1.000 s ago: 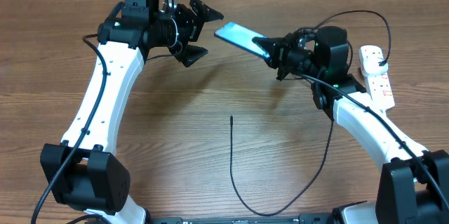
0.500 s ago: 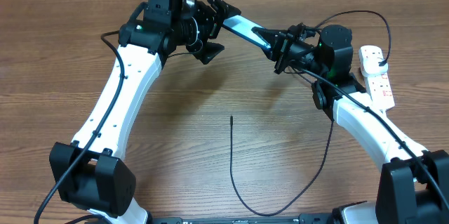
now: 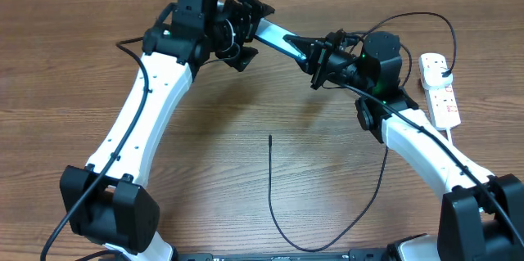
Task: Plug charger to phone and switch on socket
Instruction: 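Move the left gripper to the phone's far end and close on it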
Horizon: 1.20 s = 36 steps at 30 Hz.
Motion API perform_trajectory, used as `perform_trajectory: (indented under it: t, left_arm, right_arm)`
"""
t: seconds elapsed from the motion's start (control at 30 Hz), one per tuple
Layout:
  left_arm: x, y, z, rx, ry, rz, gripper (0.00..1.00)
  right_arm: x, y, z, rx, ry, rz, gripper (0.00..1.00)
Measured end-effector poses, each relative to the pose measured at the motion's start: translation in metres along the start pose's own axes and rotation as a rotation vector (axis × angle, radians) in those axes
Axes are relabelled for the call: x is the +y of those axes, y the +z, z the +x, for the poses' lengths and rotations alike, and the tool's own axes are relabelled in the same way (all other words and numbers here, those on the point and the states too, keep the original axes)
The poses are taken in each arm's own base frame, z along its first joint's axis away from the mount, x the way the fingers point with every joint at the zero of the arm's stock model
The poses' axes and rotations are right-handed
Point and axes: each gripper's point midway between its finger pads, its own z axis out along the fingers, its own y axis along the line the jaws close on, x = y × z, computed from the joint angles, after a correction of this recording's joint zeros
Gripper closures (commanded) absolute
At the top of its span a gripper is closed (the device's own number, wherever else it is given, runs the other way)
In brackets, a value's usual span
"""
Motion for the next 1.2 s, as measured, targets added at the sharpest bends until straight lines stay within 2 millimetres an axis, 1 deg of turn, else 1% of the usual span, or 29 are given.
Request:
perform_trajectory:
  t: [0.03,0.07,0.17,0.33,0.4,0.43,0.5,0.53,0.77,1.0,1.2]
  left_arm:
    - [-0.0007,0.0008,0.0011,-0.003,0.001,0.001,0.09]
    - [-0.0012,0.0014,0.0019,-0.005,-0.001,0.001,0.14]
    - [-0.0012,0.0022,0.0020,-0.014,-0.012,0.000,0.23]
    - [-0.0008,0.0023,-0.0002,-0.029,-0.023,-0.003,0.36]
    - [-0.0006,0.0023,-0.0009,-0.033,-0.024,-0.004,0.45]
    - [-0.0005,0.0023,-0.0014,-0.036,-0.025,-0.004,0.52]
    - [-0.0005,0.0023,-0.0018,-0.038,-0.025,-0.005,0.62]
    - [-0.0004,0.0023,-0.0021,-0.040,-0.032,-0.005,0.64]
    - [-0.0004,0.0023,-0.0021,-0.041,-0.043,-0.005,0.62]
    - [-0.0001,0.0023,-0.0021,-0.040,-0.047,-0.006,0.63]
    - [-0.0001,0.0023,-0.0021,-0.040,-0.050,-0.006,0.65]
  right_arm:
    - [-0.0005,0.0006,0.0009,0.001,0.001,0.001,0.96]
    - [-0.0006,0.0009,0.0010,0.000,0.001,0.001,0.96]
    - [-0.0003,0.0009,0.0003,-0.004,0.004,-0.001,0.96]
    - [0.0001,0.0010,-0.0004,-0.009,0.006,-0.003,0.96]
    - [0.0001,0.0009,-0.0009,-0.011,0.007,-0.004,0.96]
    - [0.0002,0.0010,-0.0009,-0.011,0.008,-0.004,0.96]
    - [0.0006,0.0009,-0.0015,-0.014,0.008,-0.006,0.96]
    - [0.0005,0.0009,-0.0017,-0.016,0.008,-0.006,0.96]
    - [0.0009,0.0009,-0.0023,-0.019,0.030,-0.008,0.96]
    - [0.0008,0.0013,-0.0018,-0.018,0.061,-0.009,0.96]
    - [0.0001,0.0037,0.0033,-0.006,0.081,-0.008,0.96]
